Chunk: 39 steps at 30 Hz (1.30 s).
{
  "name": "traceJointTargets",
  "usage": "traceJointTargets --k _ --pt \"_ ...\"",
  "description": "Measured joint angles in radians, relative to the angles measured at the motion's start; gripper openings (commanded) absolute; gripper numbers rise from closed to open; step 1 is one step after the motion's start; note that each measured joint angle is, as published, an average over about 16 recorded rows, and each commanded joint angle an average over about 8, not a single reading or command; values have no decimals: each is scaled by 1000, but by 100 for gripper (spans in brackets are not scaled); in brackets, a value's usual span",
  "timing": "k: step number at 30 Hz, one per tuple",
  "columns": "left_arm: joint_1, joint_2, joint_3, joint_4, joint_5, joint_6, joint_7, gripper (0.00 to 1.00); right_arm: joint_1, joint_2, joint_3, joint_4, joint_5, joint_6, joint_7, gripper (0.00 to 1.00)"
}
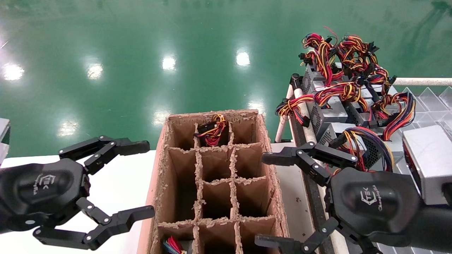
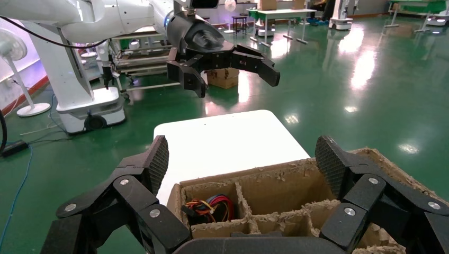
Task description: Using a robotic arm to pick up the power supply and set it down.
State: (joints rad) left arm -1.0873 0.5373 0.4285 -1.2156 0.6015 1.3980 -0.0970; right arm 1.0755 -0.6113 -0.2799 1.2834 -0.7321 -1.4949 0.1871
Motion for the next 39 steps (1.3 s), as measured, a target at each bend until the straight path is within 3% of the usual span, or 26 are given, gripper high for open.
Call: traceJointTargets --k 17,25,33,39 --pt "0 0 0 0 0 0 0 100 0 0 0 0 0 0 0 100" --pt "0 0 0 0 0 0 0 0 9 -4 -5 -3 -24 11 -8 100" --pt "0 0 0 0 0 0 0 0 95 -76 -45 -49 -145 58 -63 100" --pt "0 0 0 0 0 0 0 0 231 -193 -112 -127 -334 120 -172 100"
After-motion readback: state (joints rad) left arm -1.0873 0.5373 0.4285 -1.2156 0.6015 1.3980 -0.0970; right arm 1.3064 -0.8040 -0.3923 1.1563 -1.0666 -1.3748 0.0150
